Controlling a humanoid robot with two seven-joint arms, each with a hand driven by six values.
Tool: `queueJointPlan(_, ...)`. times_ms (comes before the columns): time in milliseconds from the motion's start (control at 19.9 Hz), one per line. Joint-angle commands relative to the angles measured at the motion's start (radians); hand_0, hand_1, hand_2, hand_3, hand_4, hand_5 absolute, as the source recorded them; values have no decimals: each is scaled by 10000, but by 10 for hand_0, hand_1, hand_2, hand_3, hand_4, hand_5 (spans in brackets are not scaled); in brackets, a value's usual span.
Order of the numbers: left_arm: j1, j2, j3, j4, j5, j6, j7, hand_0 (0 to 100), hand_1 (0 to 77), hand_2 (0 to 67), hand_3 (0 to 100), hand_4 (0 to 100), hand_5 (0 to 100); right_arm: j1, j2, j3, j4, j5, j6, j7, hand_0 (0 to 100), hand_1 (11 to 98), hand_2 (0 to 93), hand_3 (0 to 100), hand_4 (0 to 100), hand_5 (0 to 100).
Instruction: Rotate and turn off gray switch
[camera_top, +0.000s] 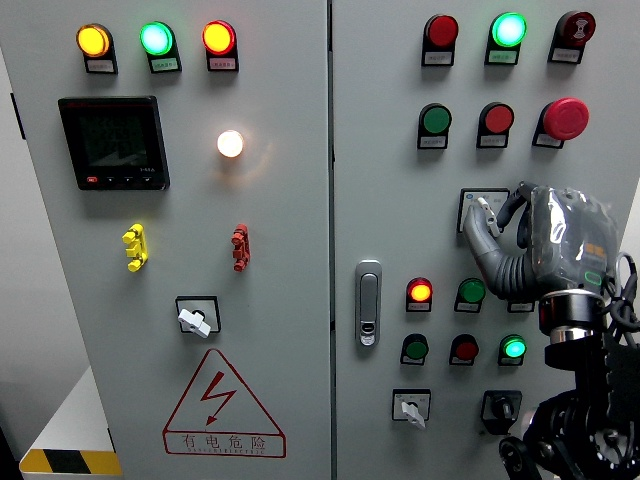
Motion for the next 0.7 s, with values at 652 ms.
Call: queueJointPlan(652, 0, 0, 0, 0, 0, 0, 0, 0, 0, 101, 208, 121, 127, 4, 10, -99, 31, 0, -64, -41, 610, 355, 748, 1000, 1000, 1000)
